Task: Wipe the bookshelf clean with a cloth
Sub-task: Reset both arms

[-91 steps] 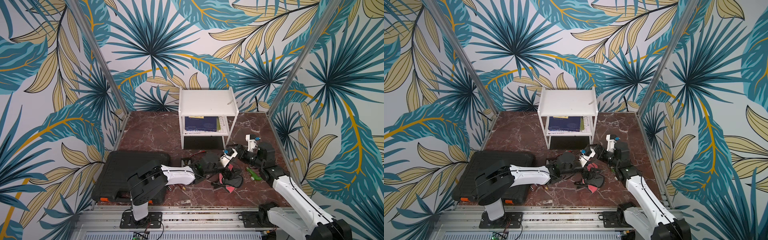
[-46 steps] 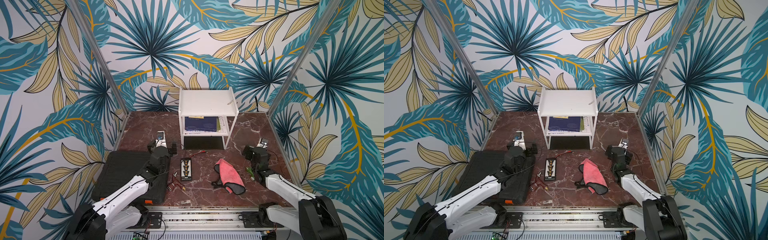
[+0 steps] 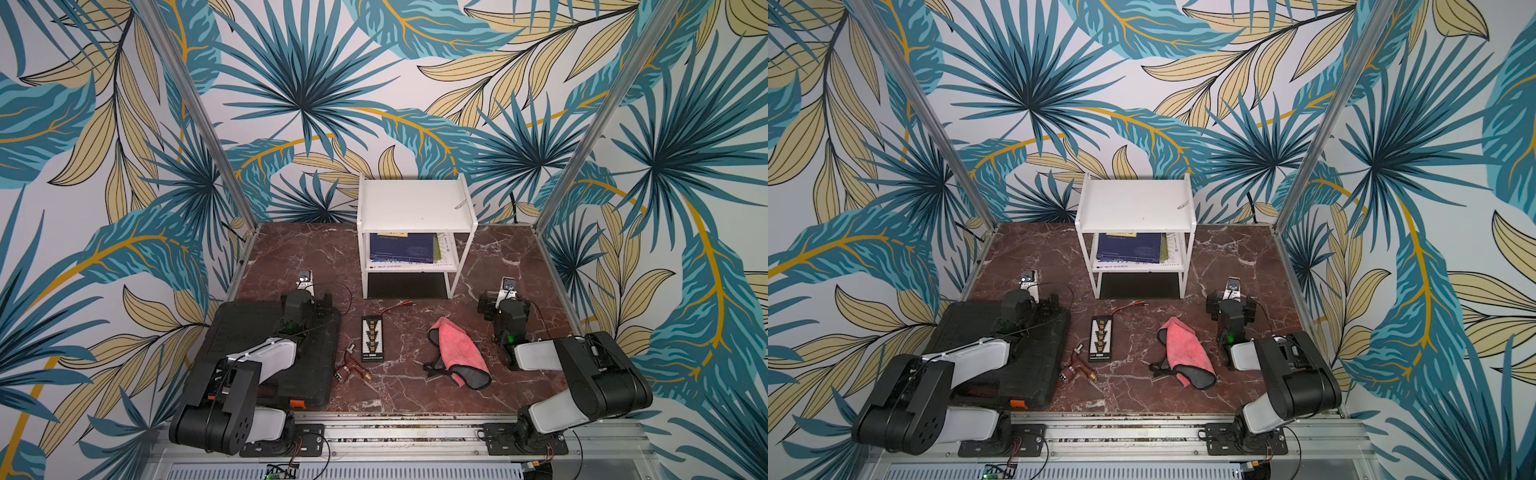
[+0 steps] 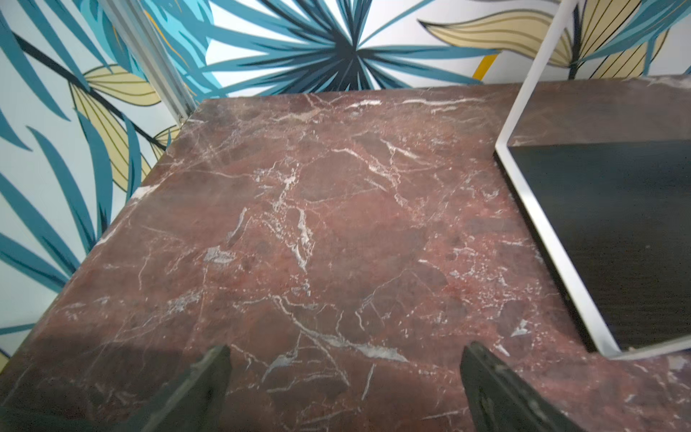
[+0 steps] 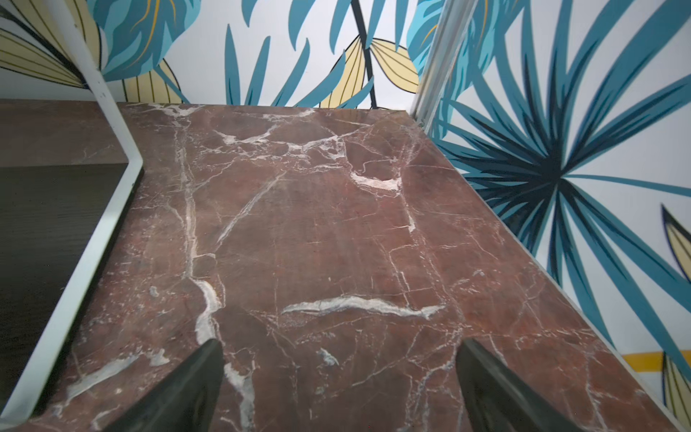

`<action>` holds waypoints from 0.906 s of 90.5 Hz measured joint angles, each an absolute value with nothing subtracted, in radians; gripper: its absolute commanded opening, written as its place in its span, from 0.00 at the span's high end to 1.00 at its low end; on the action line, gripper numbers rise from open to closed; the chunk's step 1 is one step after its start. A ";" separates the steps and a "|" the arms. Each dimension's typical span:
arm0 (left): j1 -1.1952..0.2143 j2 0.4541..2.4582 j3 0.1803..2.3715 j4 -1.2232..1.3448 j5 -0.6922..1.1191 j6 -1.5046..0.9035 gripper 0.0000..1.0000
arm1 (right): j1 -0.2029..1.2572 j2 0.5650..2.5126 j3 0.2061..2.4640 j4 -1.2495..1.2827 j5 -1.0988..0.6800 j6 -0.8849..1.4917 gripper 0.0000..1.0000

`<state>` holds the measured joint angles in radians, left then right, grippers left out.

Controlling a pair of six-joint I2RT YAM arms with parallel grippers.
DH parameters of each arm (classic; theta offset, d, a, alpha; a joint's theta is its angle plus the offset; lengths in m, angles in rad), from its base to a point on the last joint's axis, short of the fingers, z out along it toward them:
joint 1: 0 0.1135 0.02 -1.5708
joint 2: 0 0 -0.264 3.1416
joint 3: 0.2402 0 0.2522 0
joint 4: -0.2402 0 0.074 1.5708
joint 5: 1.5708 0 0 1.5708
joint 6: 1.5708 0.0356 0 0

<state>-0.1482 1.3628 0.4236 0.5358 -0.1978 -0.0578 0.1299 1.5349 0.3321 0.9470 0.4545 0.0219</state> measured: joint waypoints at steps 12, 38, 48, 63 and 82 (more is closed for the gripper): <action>-0.144 1.371 0.444 0.528 -0.190 -0.058 0.00 | 0.109 1.534 0.355 0.959 0.435 0.022 0.00; -0.095 1.373 0.463 0.554 -0.210 0.017 0.00 | 0.107 1.534 0.356 0.973 0.410 0.022 0.00; -0.031 1.417 0.430 0.663 -0.137 0.017 0.00 | 0.107 1.534 0.356 0.973 0.410 0.022 0.00; -0.038 1.522 0.399 0.823 -0.093 0.023 0.00 | 0.107 1.534 0.356 0.972 0.410 0.022 0.01; -0.057 1.530 0.400 0.833 -0.101 0.042 0.00 | 0.107 1.534 0.356 0.972 0.410 0.022 0.00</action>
